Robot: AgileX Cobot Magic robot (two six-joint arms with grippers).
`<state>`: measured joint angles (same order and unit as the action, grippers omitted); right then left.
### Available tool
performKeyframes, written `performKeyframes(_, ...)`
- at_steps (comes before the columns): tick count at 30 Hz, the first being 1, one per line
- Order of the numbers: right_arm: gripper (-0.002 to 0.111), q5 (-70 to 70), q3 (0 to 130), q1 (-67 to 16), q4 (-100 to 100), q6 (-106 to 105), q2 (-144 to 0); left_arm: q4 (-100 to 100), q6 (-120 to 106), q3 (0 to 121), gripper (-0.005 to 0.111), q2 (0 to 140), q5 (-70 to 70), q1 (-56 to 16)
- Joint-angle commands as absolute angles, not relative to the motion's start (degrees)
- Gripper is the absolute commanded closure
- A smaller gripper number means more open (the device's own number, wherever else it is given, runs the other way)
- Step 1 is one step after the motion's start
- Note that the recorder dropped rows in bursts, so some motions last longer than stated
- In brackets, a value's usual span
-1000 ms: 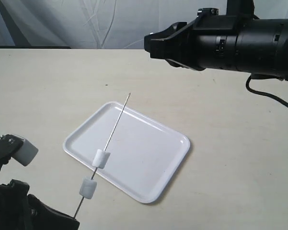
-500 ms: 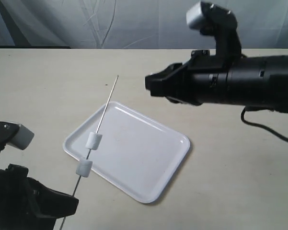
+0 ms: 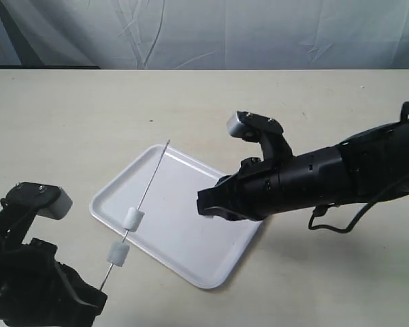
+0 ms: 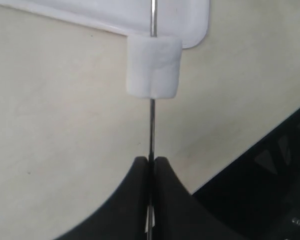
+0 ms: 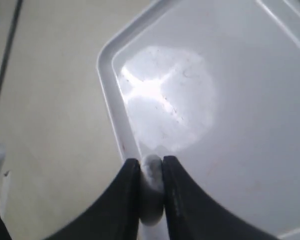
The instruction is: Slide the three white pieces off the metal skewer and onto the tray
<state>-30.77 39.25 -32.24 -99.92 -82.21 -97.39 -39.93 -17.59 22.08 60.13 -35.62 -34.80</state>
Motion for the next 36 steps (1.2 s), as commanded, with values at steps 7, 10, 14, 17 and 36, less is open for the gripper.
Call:
performKeyframes(7,0.074,-35.43,39.12,-32.03,-99.95,-84.06,-103.59,-41.91,-19.72,22.33,0.107,62.04,-32.26,-34.89)
performKeyframes(10,0.074,-39.14,39.23,-32.03,-99.95,-84.56,-103.37,-41.91,-19.72,22.33,0.107,62.04,-31.35,-34.89)
performKeyframes(14,0.074,-47.21,39.23,-32.03,-99.95,-87.54,-102.24,-43.33,-19.72,22.33,0.107,62.04,-31.10,-34.89)
performKeyframes(17,0.074,-54.28,39.23,-32.03,-99.95,-89.33,-101.73,-46.64,-21.74,22.33,0.107,62.04,-31.20,-34.89)
performKeyframes(36,0.061,-60.86,45.64,-32.03,-99.95,-89.15,-101.59,-54.79,-26.62,24.27,0.107,61.94,-36.24,-34.89)
